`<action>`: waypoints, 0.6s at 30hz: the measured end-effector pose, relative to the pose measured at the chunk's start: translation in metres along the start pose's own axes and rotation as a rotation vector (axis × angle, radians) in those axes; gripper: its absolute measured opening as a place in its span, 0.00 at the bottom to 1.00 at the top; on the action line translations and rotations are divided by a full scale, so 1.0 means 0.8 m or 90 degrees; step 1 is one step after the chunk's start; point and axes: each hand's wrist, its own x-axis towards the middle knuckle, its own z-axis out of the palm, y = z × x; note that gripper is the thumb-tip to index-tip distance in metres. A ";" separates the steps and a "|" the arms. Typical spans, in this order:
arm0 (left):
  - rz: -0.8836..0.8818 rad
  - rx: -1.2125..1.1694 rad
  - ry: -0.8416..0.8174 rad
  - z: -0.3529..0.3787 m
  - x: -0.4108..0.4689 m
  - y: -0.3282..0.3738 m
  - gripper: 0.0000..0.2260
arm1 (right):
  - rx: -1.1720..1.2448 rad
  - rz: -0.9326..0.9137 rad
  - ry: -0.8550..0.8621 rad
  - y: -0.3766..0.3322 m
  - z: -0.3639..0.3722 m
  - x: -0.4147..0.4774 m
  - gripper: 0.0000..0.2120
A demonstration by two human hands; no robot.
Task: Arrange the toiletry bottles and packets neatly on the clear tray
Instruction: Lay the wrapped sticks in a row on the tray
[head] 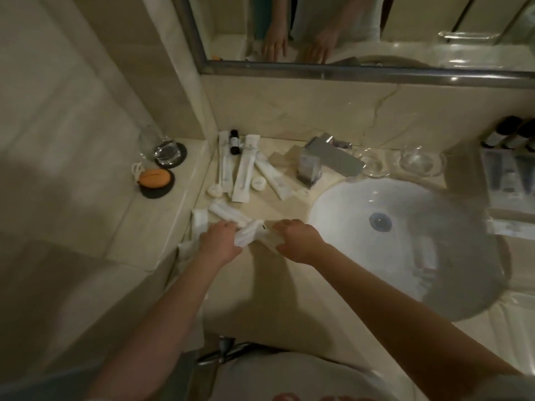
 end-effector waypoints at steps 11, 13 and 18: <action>-0.006 -0.232 0.080 0.008 0.011 -0.041 0.10 | -0.009 0.087 0.059 -0.043 0.039 0.044 0.30; -0.019 -0.270 0.128 -0.005 0.010 -0.048 0.09 | -0.027 0.109 0.068 -0.049 0.043 0.053 0.29; -0.043 -0.315 0.180 -0.032 -0.001 -0.055 0.10 | 0.076 0.183 0.088 -0.068 0.048 0.076 0.17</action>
